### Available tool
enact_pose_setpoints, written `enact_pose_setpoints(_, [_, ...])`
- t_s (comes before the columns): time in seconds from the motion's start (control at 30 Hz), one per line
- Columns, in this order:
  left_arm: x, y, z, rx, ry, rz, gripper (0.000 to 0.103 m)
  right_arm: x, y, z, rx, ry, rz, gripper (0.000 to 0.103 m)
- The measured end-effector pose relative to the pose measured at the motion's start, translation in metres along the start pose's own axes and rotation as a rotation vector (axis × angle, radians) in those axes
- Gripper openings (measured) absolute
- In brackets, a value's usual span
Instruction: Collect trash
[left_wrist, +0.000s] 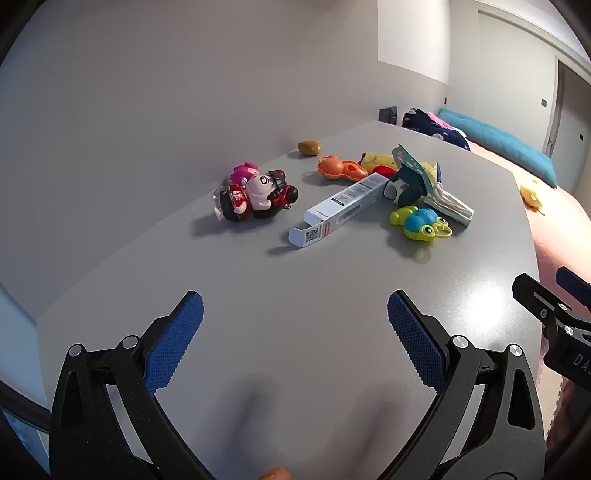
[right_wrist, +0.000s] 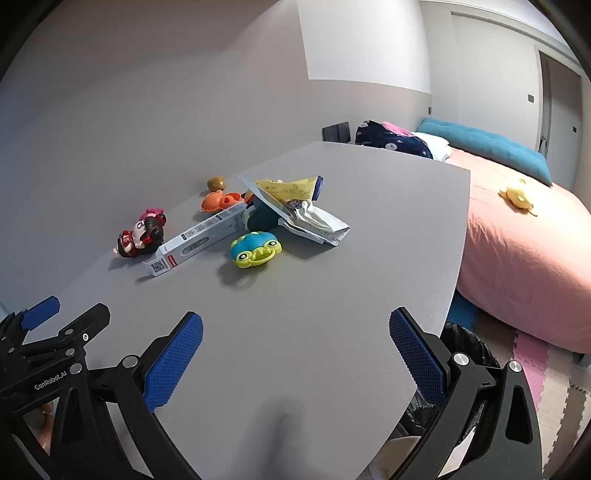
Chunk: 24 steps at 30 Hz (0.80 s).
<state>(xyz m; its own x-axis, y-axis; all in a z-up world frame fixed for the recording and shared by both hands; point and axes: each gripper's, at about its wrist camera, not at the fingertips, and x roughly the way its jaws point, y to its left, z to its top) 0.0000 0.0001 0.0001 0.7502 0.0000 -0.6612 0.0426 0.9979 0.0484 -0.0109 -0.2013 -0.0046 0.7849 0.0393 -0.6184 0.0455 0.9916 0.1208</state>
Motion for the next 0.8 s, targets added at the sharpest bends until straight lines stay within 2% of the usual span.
enact_pose_setpoints(0.8, [0.0004, 0.0002, 0.0, -0.004, 0.004, -0.003, 0.097, 0.0, -0.0043, 0.0, 0.001, 0.009, 0.0, 0.1])
